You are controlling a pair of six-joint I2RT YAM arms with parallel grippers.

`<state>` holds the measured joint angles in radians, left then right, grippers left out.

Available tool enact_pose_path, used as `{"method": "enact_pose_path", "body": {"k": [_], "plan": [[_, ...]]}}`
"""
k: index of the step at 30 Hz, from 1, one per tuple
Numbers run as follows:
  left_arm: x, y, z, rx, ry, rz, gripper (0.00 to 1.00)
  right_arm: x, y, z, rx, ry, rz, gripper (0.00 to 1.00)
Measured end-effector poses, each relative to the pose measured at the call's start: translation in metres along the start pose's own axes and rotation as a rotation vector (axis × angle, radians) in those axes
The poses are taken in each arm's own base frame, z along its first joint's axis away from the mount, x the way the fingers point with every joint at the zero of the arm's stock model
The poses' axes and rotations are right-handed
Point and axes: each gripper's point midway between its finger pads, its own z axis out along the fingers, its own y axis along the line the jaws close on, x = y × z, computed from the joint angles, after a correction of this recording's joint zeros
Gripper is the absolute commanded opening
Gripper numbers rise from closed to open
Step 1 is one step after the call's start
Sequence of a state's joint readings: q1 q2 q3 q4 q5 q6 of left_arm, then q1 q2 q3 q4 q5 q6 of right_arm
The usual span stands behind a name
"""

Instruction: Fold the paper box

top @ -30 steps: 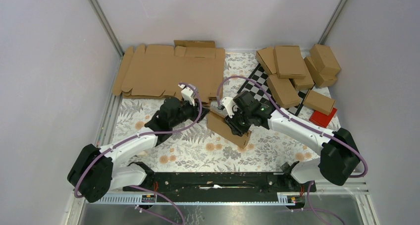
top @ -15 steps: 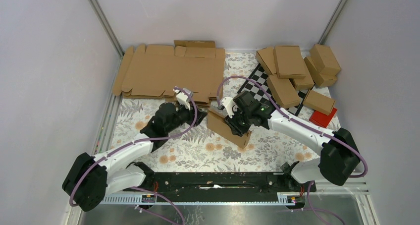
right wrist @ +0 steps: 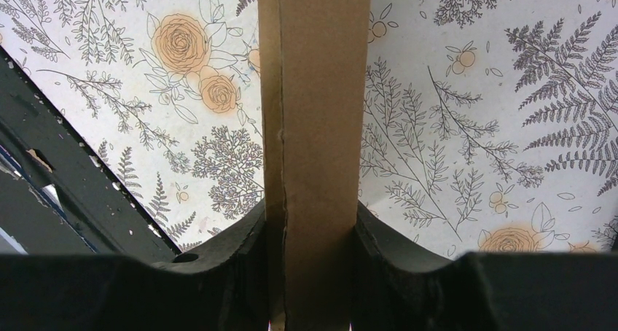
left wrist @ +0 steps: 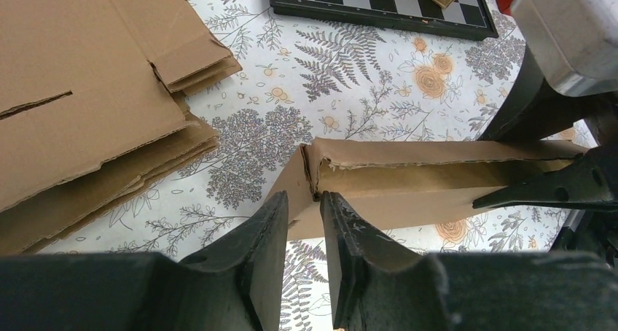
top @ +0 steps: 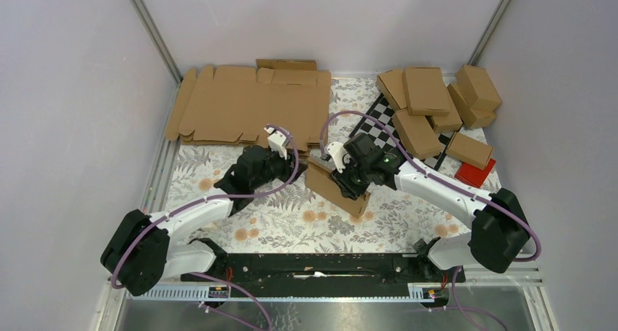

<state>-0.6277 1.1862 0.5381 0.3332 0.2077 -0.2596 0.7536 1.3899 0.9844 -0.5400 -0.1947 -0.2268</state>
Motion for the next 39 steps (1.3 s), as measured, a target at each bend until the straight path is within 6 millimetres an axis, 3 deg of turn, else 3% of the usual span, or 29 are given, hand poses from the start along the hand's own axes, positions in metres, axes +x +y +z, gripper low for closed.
{"method": "enact_pose_path", "body": {"k": [12, 15, 16, 18, 20, 22, 28, 39], "plan": [[-0.004, -0.003, 0.005, 0.018, 0.004, 0.002, 0.22, 0.000, -0.001, 0.000, 0.004, 0.000, 0.008, 0.31], [-0.006, -0.004, 0.008, 0.022, 0.007, 0.002, 0.14, 0.000, -0.003, 0.000, 0.012, -0.001, 0.015, 0.30], [-0.006, -0.004, 0.009, 0.024, 0.007, 0.001, 0.16, 0.000, -0.003, 0.000, 0.015, -0.001, 0.015, 0.30], [-0.007, -0.004, 0.010, 0.025, 0.007, 0.004, 0.30, 0.000, -0.004, 0.000, 0.020, -0.001, 0.016, 0.30], [-0.007, -0.004, 0.010, 0.024, 0.007, 0.011, 0.34, 0.000, -0.005, 0.000, 0.021, 0.000, 0.015, 0.30], [-0.009, -0.004, 0.010, 0.023, 0.004, 0.015, 0.30, 0.000, -0.005, 0.000, 0.020, 0.000, 0.010, 0.30], [-0.019, -0.002, 0.012, 0.009, -0.020, 0.023, 0.01, 0.000, -0.004, 0.000, 0.014, -0.001, -0.001, 0.30], [-0.024, -0.005, 0.014, 0.017, -0.025, 0.024, 0.00, -0.001, -0.004, 0.001, 0.012, -0.001, -0.001, 0.30]]}}
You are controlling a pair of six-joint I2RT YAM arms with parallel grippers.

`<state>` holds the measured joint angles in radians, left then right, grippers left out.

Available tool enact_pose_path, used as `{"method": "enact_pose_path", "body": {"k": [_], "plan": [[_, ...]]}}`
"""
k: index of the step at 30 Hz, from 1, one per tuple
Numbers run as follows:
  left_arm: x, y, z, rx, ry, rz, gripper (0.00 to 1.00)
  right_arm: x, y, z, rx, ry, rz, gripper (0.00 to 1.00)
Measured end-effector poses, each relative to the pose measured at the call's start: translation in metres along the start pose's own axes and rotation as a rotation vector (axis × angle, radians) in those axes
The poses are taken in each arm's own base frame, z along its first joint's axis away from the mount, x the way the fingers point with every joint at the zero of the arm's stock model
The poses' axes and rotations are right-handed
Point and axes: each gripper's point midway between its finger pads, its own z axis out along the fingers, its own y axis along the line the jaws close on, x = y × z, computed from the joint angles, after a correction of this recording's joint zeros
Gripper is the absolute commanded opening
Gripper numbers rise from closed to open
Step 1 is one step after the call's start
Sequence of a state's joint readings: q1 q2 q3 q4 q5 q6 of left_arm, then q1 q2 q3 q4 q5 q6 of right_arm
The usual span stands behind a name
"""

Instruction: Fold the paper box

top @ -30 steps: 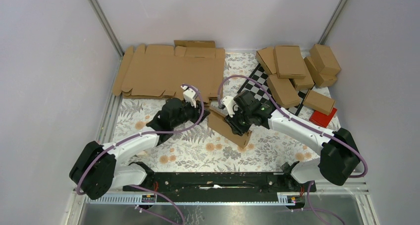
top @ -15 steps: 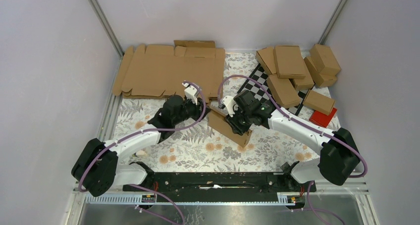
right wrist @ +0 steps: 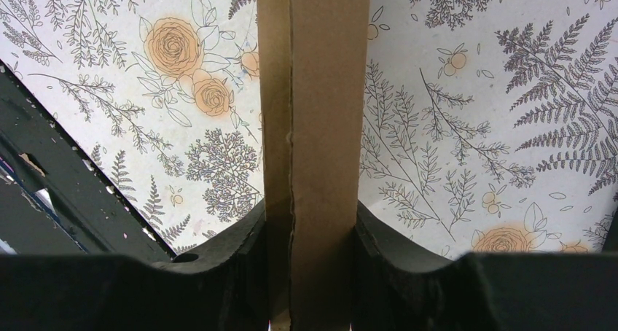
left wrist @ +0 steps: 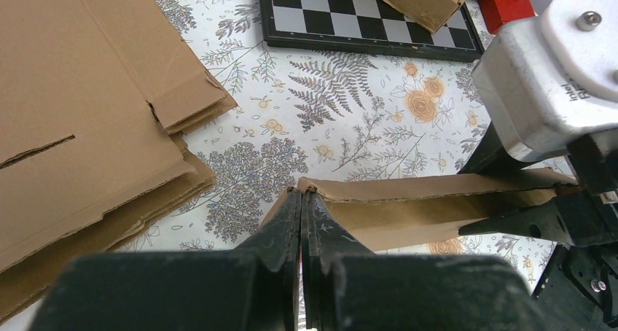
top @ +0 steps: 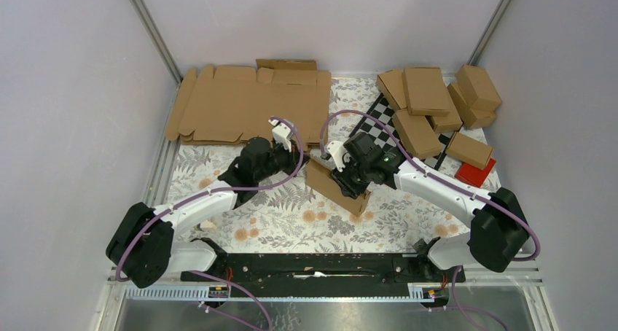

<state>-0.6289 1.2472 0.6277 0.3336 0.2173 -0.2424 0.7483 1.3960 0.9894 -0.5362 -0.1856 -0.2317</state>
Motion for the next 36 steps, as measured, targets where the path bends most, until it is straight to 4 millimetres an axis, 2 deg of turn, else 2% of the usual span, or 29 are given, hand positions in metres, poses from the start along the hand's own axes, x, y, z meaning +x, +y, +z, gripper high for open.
{"method": "enact_pose_path", "body": {"k": [9, 26, 36], "plan": [[0.004, -0.001, 0.000, 0.005, -0.009, -0.046, 0.00, 0.000, 0.000, 0.000, 0.001, 0.001, 0.001, 0.30], [0.009, 0.002, 0.006, 0.019, -0.145, -0.122, 0.00, 0.000, 0.000, 0.000, 0.002, 0.002, 0.013, 0.30], [0.018, 0.001, 0.001, -0.071, -0.181, -0.087, 0.00, 0.000, 0.000, 0.000, 0.002, 0.003, 0.004, 0.30]]}}
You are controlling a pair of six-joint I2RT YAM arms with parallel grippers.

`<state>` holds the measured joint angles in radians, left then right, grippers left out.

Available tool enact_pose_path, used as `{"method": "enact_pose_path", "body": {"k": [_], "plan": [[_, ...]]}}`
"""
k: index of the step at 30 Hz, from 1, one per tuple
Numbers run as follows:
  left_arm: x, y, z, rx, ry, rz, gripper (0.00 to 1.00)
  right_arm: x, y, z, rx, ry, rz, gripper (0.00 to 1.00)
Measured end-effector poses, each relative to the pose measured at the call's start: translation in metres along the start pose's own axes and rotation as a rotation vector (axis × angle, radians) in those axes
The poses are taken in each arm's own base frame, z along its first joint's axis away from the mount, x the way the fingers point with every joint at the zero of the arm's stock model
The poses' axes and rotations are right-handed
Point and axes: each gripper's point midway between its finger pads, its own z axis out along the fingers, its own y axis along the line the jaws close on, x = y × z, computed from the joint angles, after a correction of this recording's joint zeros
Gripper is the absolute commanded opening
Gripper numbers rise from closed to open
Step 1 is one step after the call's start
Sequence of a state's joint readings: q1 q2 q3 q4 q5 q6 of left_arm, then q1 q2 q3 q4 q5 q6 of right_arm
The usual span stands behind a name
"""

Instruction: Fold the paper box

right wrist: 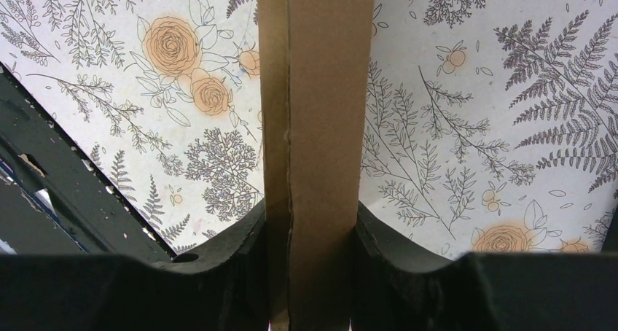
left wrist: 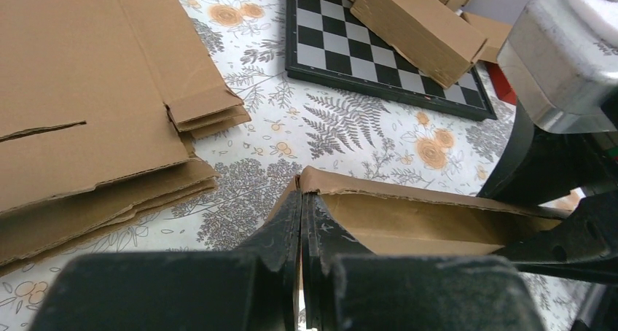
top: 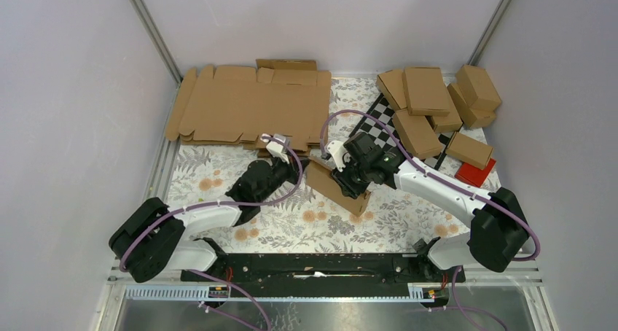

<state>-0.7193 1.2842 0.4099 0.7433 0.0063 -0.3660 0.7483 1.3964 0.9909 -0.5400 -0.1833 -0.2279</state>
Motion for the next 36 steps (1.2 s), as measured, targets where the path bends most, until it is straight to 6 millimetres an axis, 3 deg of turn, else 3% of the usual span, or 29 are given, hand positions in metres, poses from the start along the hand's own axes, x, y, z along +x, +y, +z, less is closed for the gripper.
{"method": "enact_pose_path", "body": {"k": [4, 15, 19, 23, 28, 32, 36], "plan": [[0.001, -0.001, 0.001, -0.048, -0.017, 0.026, 0.02, 0.000, 0.000, 0.000, 0.001, 0.002, 0.000, 0.30], [0.002, 0.003, -0.023, -0.121, 0.075, 0.014, 0.46, 0.000, 0.002, 0.000, -0.014, 0.003, -0.029, 0.30], [0.005, 0.001, -0.033, -0.127, 0.131, -0.008, 0.53, 0.000, 0.002, 0.000, -0.015, 0.003, -0.029, 0.30], [0.001, 0.005, -0.037, -0.125, 0.142, -0.067, 0.68, 0.000, 0.002, 0.000, -0.015, 0.003, -0.029, 0.30], [-0.018, 0.026, -0.029, -0.134, 0.131, -0.200, 0.69, 0.000, 0.003, 0.000, -0.015, 0.002, -0.029, 0.30], [-0.031, 0.020, -0.017, -0.077, 0.125, -0.262, 0.70, 0.000, 0.003, 0.000, -0.015, 0.003, -0.029, 0.30], [-0.038, 0.011, -0.007, -0.032, 0.137, -0.296, 0.60, 0.000, 0.003, 0.000, -0.015, 0.002, -0.029, 0.30]]}}
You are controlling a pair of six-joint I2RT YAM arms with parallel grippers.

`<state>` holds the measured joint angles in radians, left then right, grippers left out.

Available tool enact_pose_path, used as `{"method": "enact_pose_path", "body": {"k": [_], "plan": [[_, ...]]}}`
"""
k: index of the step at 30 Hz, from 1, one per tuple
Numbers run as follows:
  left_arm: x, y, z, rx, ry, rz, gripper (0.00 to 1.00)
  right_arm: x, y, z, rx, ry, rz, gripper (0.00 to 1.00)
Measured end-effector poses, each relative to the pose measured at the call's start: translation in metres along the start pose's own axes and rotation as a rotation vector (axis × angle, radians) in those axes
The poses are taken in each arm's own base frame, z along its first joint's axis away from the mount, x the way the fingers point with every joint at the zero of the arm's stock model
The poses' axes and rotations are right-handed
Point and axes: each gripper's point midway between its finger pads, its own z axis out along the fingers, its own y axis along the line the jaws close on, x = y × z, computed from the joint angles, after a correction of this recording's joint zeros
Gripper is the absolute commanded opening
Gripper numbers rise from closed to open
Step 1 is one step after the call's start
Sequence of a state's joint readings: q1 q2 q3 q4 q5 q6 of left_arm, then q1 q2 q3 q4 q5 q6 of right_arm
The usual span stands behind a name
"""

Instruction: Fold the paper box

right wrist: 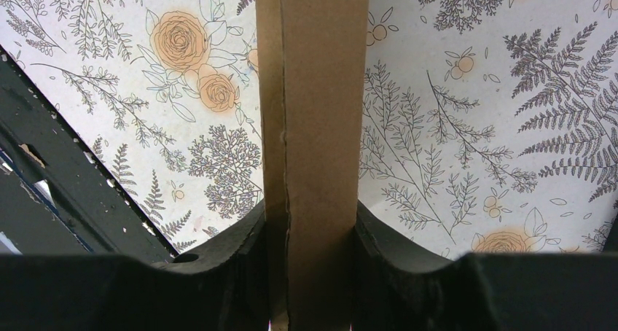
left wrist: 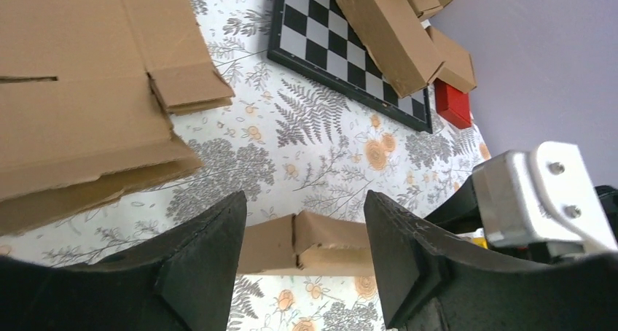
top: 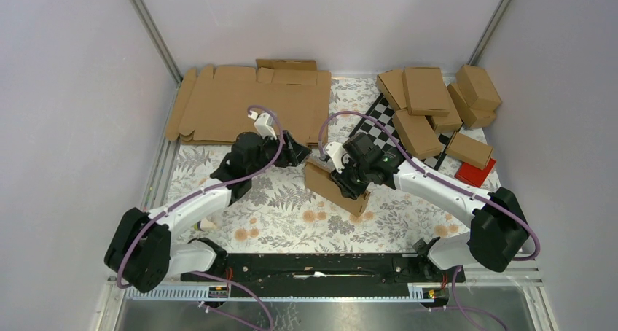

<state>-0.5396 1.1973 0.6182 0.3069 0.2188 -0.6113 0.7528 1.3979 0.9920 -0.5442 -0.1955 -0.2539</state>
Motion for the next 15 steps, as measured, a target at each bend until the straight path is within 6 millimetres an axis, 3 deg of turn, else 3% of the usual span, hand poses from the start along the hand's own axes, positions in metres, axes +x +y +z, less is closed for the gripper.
{"method": "enact_pose_path", "body": {"k": [8, 15], "plan": [[0.004, -0.002, 0.010, 0.010, 0.042, -0.033, 0.33, 0.000, 0.000, 0.000, 0.000, 0.000, 0.000, 0.30], [0.038, 0.017, 0.003, -0.004, 0.092, -0.063, 0.27, 0.000, 0.000, 0.000, 0.001, 0.001, -0.001, 0.30]]}}
